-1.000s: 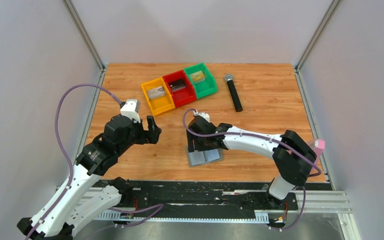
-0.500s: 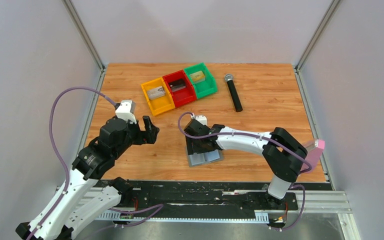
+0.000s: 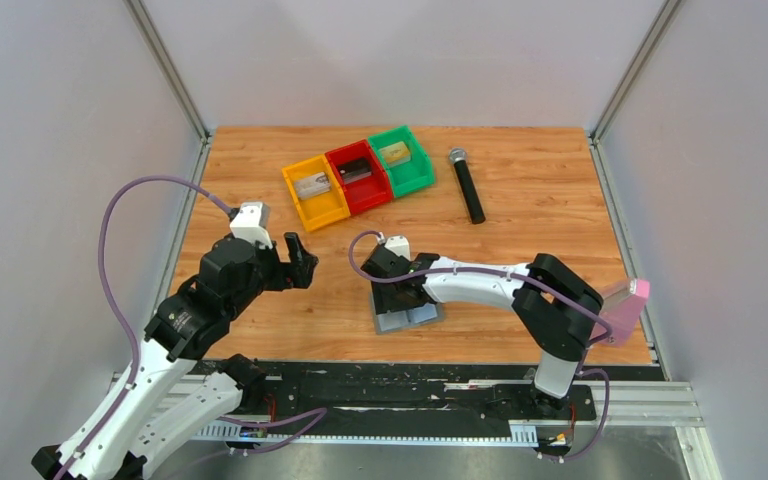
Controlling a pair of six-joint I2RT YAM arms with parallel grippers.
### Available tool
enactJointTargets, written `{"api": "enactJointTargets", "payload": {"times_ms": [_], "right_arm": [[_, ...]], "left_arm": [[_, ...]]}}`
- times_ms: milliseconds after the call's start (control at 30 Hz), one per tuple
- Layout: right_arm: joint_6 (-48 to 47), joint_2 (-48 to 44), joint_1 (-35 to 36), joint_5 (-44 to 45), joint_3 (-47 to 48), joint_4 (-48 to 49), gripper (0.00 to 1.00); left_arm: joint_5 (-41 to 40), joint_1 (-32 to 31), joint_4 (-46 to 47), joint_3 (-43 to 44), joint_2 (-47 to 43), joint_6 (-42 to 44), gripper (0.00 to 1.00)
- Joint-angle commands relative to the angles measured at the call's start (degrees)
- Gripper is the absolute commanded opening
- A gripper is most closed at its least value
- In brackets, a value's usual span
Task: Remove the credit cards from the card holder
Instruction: Remove the credit card from the card holder.
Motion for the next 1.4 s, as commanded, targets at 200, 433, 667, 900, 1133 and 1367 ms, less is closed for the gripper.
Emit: {"api": "enactJointTargets", "payload": {"times_ms": [200, 433, 667, 900, 1133, 1367], "right_arm": [[3.2, -0.8, 0.3, 0.1, 0.6, 0.6, 0.50], [5.0, -4.9, -0.6, -3.4, -4.1, 7.4, 0.47], [4.5, -9.6, -3.1, -11.5, -13.3, 20.2, 0.44], [8.3, -13.0, -8.0, -22.7, -23.7, 35.1, 0.37], [9.0, -14.9, -10.6, -25.9, -27.9, 39.6, 0.30], [8.9, -18.6, -11.3, -23.3, -26.9, 35.1, 0.41]], "left_arm": [[3.0, 0.2, 4.6, -2.6, 0.2, -4.4, 1.00], [8.6, 0.3, 7.6, -8.5, 1.7, -11.9, 0.93], [16.1, 0.2, 14.3, -14.3, 5.8, -16.8, 0.80], [23.9, 0.2, 23.8, -17.5, 16.5, -18.2, 0.43], [27.3, 0.2, 30.0, -17.1, 28.7, -17.4, 0.31], [28.6, 0.2, 31.9, -16.3, 34.0, -16.3, 0.29]]}}
